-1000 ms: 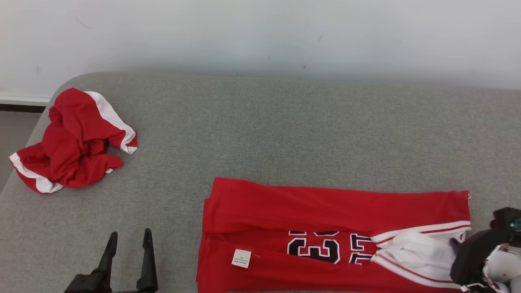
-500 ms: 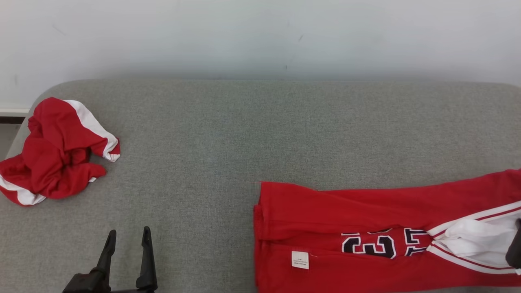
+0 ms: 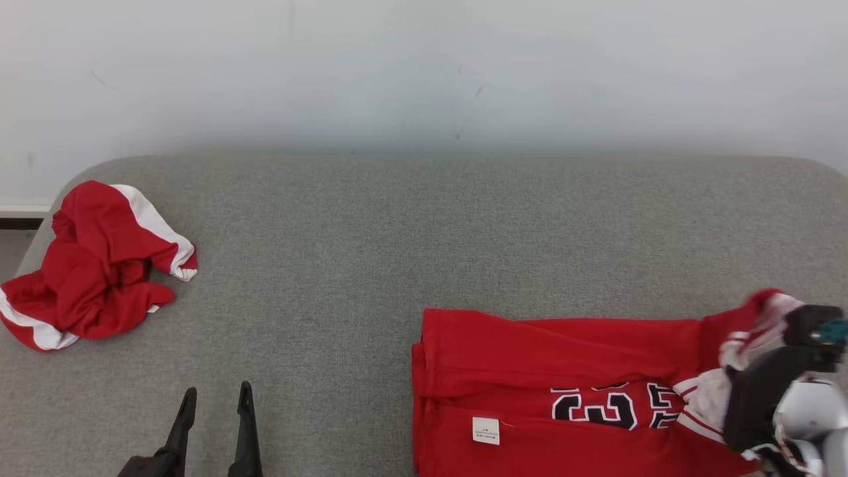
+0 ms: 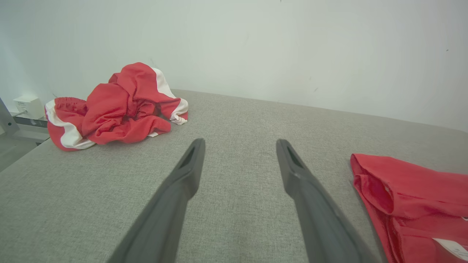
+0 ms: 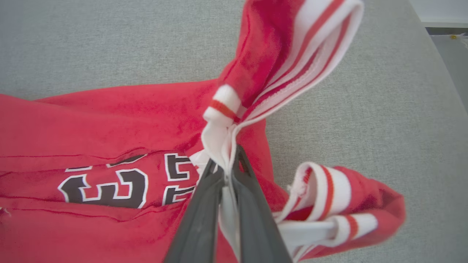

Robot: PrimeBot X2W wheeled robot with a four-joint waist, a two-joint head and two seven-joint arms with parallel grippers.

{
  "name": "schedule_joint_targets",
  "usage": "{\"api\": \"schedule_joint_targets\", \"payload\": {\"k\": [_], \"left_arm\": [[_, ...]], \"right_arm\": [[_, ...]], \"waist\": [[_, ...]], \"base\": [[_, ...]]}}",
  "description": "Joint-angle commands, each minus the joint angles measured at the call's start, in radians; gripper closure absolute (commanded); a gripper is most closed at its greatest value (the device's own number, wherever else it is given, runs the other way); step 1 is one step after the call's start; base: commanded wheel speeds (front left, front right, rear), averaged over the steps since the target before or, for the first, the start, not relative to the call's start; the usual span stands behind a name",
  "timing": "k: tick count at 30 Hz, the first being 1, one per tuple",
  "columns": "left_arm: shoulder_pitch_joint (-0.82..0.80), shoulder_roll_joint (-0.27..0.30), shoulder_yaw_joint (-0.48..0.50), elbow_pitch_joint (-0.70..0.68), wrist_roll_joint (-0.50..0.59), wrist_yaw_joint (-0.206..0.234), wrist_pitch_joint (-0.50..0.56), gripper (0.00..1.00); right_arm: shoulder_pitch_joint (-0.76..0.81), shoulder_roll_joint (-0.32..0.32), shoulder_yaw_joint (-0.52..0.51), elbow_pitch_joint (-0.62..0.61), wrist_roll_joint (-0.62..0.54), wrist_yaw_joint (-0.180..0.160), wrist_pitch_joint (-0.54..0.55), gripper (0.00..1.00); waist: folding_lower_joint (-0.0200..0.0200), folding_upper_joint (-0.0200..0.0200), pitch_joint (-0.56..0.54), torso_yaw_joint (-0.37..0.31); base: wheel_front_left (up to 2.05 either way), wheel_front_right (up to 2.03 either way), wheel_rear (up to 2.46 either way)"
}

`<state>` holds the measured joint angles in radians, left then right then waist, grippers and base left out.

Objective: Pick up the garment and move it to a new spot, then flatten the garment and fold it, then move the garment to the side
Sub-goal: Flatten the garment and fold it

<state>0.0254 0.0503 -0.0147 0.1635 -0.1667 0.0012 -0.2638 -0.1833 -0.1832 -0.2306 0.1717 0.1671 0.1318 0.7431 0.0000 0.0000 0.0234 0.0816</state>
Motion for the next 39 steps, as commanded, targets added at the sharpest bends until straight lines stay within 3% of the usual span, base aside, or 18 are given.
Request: {"api": "schedule_joint_targets", "payload": {"k": [1,7,12,22,30,31,32,33,39], "left_arm": [[0.011,0.000,0.000,0.001,-0.004,0.006,-0.001,0.00],[0.012,0.000,-0.007,0.003,-0.007,0.009,-0.001,0.00],[0.008,0.000,-0.013,0.004,-0.011,0.008,-0.001,0.00],[0.007,0.000,-0.031,0.010,-0.027,0.013,-0.001,0.00],[-0.001,0.000,-0.042,0.015,-0.029,0.014,-0.001,0.00],[-0.001,0.000,-0.043,0.016,-0.029,0.015,-0.001,0.00],[-0.001,0.000,-0.043,0.016,-0.029,0.015,-0.001,0.00],[0.000,0.000,-0.044,0.017,-0.028,0.014,-0.001,0.00],[0.011,0.000,-0.036,0.020,-0.015,0.008,-0.001,0.00]], "right_arm": [[0.012,0.004,0.040,-0.017,0.014,-0.002,0.011,1.00],[-0.014,0.010,0.285,-0.049,0.072,-0.002,0.037,1.00],[-0.073,0.035,0.431,-0.011,0.116,-0.002,0.021,1.00],[-0.199,0.108,0.578,0.182,0.147,-0.002,-0.045,1.00],[-0.277,0.130,0.642,0.337,0.178,-0.002,-0.115,0.98],[-0.285,0.131,0.647,0.351,0.179,-0.002,-0.127,0.55],[-0.285,0.131,0.647,0.351,0.179,-0.002,-0.127,0.55],[-0.291,0.132,0.646,0.363,0.187,-0.002,-0.144,0.00],[-0.304,0.132,0.644,0.361,0.308,-0.002,-0.257,0.00]], "waist": [[0.0000,0.0000,-0.006,0.000],[0.0000,0.0000,-0.018,0.005],[0.0000,0.0000,-0.019,0.017],[0.0000,0.0000,-0.012,0.054],[0.0000,0.0000,-0.008,0.070],[0.0000,0.0000,-0.009,0.070],[0.0000,0.0000,-0.009,0.070],[0.0000,0.0000,-0.010,0.070],[0.0000,0.0000,-0.036,0.055]], "base": [[0.00,0.00,0.00],[0.00,0.00,0.00],[0.00,0.00,0.00],[0.00,0.00,0.00],[0.00,0.00,0.00],[0.00,0.00,0.00],[0.00,0.00,0.00],[0.00,0.00,0.00],[0.00,0.00,0.00]]}}
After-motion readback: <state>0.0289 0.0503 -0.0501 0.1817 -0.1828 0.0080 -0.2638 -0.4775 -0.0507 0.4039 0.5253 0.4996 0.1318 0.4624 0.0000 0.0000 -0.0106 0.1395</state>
